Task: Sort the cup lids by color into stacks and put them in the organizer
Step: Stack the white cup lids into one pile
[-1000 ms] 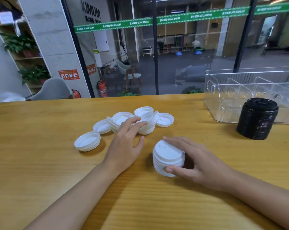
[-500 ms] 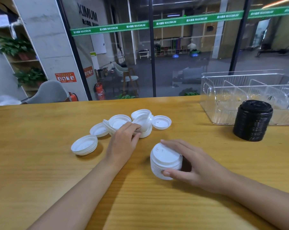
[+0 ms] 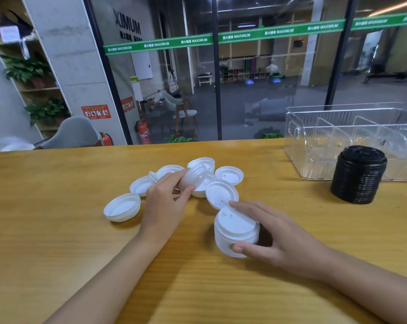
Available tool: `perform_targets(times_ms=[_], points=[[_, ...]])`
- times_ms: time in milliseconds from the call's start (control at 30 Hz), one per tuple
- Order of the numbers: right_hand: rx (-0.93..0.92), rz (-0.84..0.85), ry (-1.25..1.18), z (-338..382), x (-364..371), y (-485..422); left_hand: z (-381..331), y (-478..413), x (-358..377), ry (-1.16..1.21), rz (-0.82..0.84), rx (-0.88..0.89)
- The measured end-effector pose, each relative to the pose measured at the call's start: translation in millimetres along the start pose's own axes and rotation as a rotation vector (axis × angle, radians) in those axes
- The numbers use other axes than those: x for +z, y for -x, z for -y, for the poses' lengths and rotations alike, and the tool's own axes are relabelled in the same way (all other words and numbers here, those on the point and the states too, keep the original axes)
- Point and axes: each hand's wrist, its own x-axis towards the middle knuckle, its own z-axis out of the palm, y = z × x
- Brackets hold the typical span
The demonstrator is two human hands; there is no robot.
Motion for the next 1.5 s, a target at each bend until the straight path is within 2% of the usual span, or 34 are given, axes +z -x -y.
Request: perform_targets(times_ms=[167, 300, 467, 600, 767, 967, 1167, 1333, 1500], points=[[0.012, -0.016, 0.01, -1.1, 0.0, -0.2, -19.1, 3.7, -9.4, 0.187, -0.026, -0.204], [0.042, -0.035, 0.014, -3.3, -0.7, 0.3, -35.9, 12.4, -18.6, 0.436, 0.006, -0.346], [0.054, -0.023, -0.07, -1.3, -0.4, -0.4, -54.9, 20.9, -18.1, 0.704, 0.168, -0.47], [0.052, -0.032, -0.038, -1.2, -0.6, -1.3, -55.3, 28.5, -11.8, 0.576, 0.329, -0.425], [0.023, -0.036, 0.006, -4.5, 0.4, -0.2, -55.3, 36.1, -6.6, 0.498, 0.437, -0.389], [0.017, -0.045, 0.027, -5.5, 0.7, -0.3, -54.9, 38.3, -8.6, 0.33, 0.446, -0.315], [-0.024, -0.035, 0.0, -1.7, 0.4, -0.1, -56.6, 34.5, -16.8, 0.422, 0.649, -0.157], [0.004, -0.026, -0.042, -2.3, 0.9, -0.2, -56.9, 35.1, -13.0, 0.461, 0.558, -0.203], [-0.002, -0.041, -0.046, -2.9, 1.1, -0.4, -61.5, 39.8, -6.0, 0.398, 0.466, -0.224]])
